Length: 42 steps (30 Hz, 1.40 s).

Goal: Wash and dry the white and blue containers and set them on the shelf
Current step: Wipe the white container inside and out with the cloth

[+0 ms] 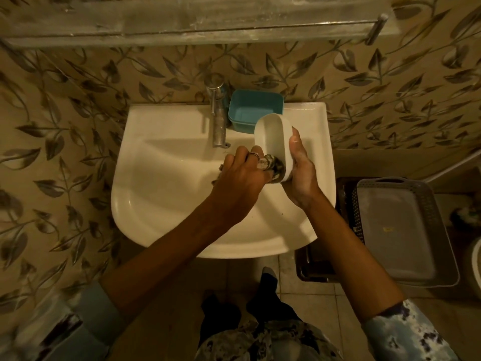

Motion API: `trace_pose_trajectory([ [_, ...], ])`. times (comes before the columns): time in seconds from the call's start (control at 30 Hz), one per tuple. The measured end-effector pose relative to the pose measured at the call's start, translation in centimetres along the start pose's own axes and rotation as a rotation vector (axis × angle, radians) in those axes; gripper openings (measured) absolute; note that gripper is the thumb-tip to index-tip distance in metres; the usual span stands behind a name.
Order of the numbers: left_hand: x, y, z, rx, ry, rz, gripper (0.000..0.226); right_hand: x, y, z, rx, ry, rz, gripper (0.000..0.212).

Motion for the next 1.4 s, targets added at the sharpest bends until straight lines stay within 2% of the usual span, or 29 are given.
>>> trace_pose_trajectory([
  [0.17,0.3,3.2,1.7,-0.138,0.084,0.045,0.050,-0.1,-2.2,-1.8,0.247,0.021,0.010,0.033],
  [0.23,-0.4,3.0,1.8,-0.033,0.022,-0.013,0.055,-0.4,-2.9,-2.5,0.387,0.015,0.066,0.033],
  [0.3,-0.7,2.0,1.2,0.161,-0.054,-0.054,0.057,-0.6,-3.4,-3.0,0.526,0.043,0.062,0.043],
  [0.4,-0.7,1.0,0.1,0.420,-0.169,-0.009,0.045,-1.2,-3.9,-4.2,0.720,0.106,0.009,0.055],
  [0.5,0.1,0.6,-0.5,0.468,-0.158,0.075,0.032,-1.0,-3.9,-5.1,0.801,0.167,-0.020,0.053],
  [0.63,0.3,0.5,0.3,0.216,-0.032,0.130,0.034,-1.4,-2.7,-3.9,0.678,0.045,-0.122,0.044],
  [0.77,0.9,1.2,0.4,-0.169,0.150,-0.032,0.036,-1.5,-0.3,-2.2,0.466,-0.013,-0.238,0.035],
  [0.87,0.4,0.5,-0.4,-0.391,0.146,-0.145,0.033,-1.0,0.7,-1.6,0.343,0.011,-0.325,0.038],
  [0.93,0.1,-0.8,-0.7,-0.466,0.146,-0.259,0.035,-0.9,0.7,-1.3,0.283,0.009,-0.333,0.037],
  [1.1,0.2,-3.7,-1.1,-0.428,0.167,-0.654,0.039,-1.5,0.9,-1.2,0.200,-0.028,-0.172,0.020],
  [1.2,0.4,-3.3,-0.9,-0.419,0.229,-1.112,0.036,-2.2,0.5,-1.4,0.171,-0.037,-0.138,0.025],
  [1.3,0.5,-1.9,-1.3,-0.584,0.245,-1.533,0.036,-2.2,0.0,-1.4,0.200,-0.022,-0.029,0.035],
  [1.4,0.8,0.4,-2.6,-0.753,0.082,-1.791,0.039,-2.1,0.4,-1.4,0.195,0.009,0.082,0.035],
])
Point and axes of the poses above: each hand's wrist, its own z-axis towards the middle knuckle, its own x-axis out of the palm, y = z × x, the point moved 8 cm from there along z, towards the middle knuckle, and after that the axes turned 5 degrees about x, right-handed, at the moved point
